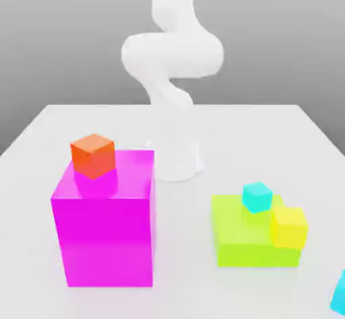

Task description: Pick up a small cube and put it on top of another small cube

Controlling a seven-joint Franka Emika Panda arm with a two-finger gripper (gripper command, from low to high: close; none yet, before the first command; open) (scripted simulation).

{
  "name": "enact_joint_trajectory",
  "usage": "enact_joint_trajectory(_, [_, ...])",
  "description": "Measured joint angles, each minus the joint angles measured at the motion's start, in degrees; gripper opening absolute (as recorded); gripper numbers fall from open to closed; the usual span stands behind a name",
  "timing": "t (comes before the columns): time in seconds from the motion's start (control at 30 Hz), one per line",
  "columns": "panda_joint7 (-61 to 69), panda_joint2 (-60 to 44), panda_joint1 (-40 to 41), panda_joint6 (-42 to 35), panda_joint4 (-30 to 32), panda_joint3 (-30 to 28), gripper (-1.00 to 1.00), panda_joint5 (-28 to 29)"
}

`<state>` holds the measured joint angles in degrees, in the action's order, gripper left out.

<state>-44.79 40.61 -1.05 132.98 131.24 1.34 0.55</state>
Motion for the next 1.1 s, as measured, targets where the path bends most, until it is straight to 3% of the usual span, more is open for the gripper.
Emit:
enact_joint_trajectory(0.6, [5.9, -37.7, -8.2, 8.6, -3.9, 10.2, 0.0, 6.2])
enact_joint_trajectory(1.1, [8.3, -69.1, -17.7, 17.7, -7.7, 12.9, 0.0, 13.4])
